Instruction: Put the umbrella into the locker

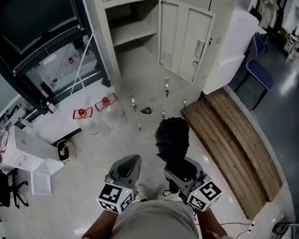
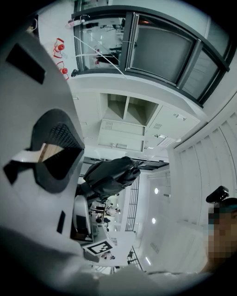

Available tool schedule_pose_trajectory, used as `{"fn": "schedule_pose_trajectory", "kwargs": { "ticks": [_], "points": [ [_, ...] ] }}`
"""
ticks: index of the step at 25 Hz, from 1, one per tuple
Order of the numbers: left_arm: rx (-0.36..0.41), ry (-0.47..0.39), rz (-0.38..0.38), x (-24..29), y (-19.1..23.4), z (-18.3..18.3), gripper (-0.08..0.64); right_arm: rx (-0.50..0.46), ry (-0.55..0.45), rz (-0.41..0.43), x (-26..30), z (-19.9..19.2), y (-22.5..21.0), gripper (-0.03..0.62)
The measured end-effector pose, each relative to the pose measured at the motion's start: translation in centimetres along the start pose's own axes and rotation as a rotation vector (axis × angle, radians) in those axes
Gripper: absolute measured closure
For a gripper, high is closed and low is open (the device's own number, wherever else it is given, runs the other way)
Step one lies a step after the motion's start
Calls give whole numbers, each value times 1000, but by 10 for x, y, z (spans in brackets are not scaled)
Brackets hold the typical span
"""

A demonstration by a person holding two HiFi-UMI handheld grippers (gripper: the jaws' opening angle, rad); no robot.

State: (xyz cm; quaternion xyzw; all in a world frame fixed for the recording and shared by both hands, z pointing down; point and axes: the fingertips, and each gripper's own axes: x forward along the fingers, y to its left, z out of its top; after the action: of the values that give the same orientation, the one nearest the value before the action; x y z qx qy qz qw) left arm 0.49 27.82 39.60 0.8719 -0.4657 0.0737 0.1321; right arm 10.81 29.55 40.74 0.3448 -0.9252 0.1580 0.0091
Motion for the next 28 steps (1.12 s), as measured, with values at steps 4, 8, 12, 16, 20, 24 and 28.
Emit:
{"fn": "schedule_pose_trajectory", "kwargs": {
  "ticks": [4,8,12,16,20,24,28],
  "points": [
    [-6,2,-9,-5,2,-3,546,-3,10,-13,0,-5,4,328],
    [-5,0,-20,-4,1,-1,546,-11,11,-23,0,-2,4,328],
    [-4,2,-25,-2,-2,0,546,-3,11,-27,-4,-1,-1,328],
    [-3,2,-21,-4,-4,0,546,18,9,-23,-7,0,-1,327],
    [0,-2,-17,0,-10,1,546,-16,34,-16,-10,-2,-5,327],
    [2,-4,-9,4,-19,2,546,-18,53,-11,-15,-5,-9,327],
    [1,-5,2,7,-28,0,546,-33,68,0,-22,-5,-14,327]
  ]
}}
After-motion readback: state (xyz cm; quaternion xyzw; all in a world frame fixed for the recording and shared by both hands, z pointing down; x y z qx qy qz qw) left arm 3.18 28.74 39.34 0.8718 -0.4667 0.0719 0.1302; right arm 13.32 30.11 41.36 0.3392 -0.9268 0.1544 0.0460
